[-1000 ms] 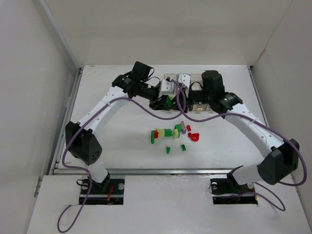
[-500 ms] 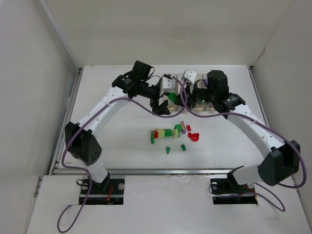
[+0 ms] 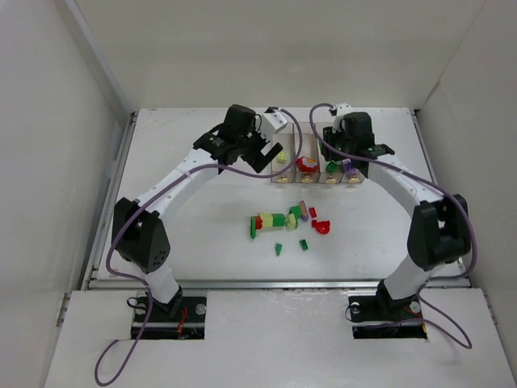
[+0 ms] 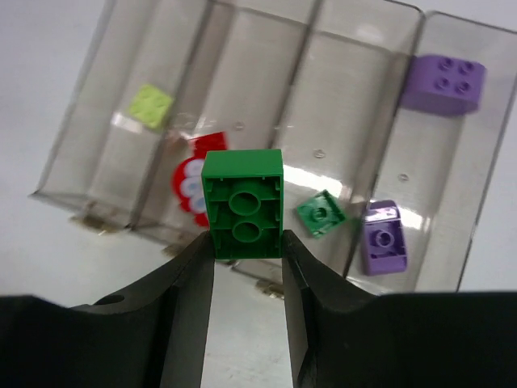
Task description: Sort the legos into containers by color
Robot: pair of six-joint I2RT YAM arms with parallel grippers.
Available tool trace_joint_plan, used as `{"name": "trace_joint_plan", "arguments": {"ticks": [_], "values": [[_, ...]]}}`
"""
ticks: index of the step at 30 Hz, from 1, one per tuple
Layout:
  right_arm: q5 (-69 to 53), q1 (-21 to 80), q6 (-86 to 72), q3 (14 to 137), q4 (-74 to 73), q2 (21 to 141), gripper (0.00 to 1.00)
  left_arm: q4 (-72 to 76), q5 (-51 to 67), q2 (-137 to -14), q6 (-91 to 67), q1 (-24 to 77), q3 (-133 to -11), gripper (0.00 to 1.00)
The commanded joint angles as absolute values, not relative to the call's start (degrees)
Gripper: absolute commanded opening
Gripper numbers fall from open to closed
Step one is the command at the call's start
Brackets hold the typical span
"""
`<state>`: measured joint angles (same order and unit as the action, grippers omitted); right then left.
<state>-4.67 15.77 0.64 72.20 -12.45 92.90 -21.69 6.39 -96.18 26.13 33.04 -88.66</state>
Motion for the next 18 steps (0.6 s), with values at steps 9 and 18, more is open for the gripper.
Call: {"name": "trace_joint_plan", "arguments": {"ticks": [9, 18], "values": [[11.34, 14.41, -4.22, 89.56, -16.61, 105.37, 0.27, -15.91, -6.76, -91.85, 25.66, 33.49, -82.71, 1.0], [9.59, 14.41, -3.26, 89.56, -14.95, 104.68, 0.72, -21.97, 1.05, -92.55, 26.37, 32.78, -88.07, 1.0]]}}
